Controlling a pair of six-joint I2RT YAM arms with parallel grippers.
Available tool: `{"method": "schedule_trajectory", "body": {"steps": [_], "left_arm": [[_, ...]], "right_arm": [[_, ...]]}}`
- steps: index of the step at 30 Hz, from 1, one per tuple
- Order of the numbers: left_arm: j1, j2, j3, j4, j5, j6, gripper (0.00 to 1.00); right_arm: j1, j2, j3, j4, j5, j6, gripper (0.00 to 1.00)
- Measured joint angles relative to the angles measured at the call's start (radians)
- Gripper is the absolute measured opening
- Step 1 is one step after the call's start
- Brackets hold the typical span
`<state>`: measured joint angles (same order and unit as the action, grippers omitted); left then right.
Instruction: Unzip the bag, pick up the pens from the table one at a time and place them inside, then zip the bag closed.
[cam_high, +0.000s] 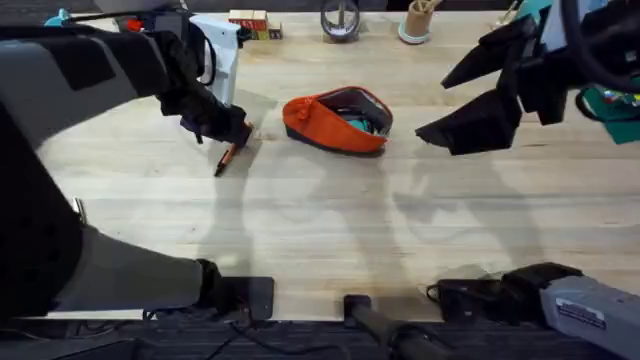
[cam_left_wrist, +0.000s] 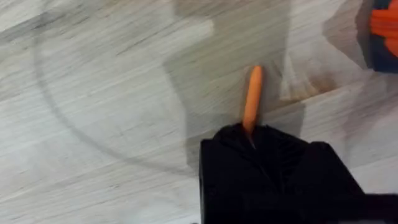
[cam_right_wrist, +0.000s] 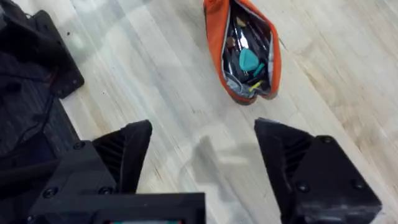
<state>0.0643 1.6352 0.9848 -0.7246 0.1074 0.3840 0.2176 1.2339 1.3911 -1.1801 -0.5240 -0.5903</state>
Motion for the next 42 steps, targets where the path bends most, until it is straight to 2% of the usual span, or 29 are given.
{"method": "schedule_trajectory", "body": {"steps": [6,10,15,21,27,31,34,37,42], "left_arm": [[0.000,0.004,0.009,-0.009,0.000,-0.010,0.040],[0.000,0.025,0.048,-0.082,0.002,-0.024,0.042],[0.000,0.040,0.158,-0.208,0.002,-0.029,0.042],[0.000,0.040,0.352,-0.343,0.017,-0.013,0.042],[0.001,0.039,0.538,-0.468,0.088,0.076,0.042],[-0.006,0.039,0.638,-0.544,0.176,0.193,0.042],[-0.033,0.039,0.689,-0.571,0.248,0.286,0.042],[-0.070,0.039,0.720,-0.563,0.306,0.349,0.042],[-0.125,0.039,0.729,-0.528,0.407,0.463,0.042]], "right_arm": [[0.000,0.000,0.000,0.000,0.000,0.000,0.997],[0.000,0.000,0.000,0.000,0.000,0.000,0.997],[0.000,0.000,0.000,0.000,0.000,0.000,0.997],[0.000,0.000,0.000,0.000,0.000,0.000,0.997],[0.000,0.000,0.000,0.000,0.000,0.000,0.997],[0.000,0.000,0.000,0.000,0.000,0.000,0.997],[0.000,0.000,0.000,0.000,0.000,0.000,0.997],[0.000,0.000,0.000,0.000,0.000,0.000,0.997],[0.000,0.000,0.000,0.000,0.000,0.000,0.997]]}}
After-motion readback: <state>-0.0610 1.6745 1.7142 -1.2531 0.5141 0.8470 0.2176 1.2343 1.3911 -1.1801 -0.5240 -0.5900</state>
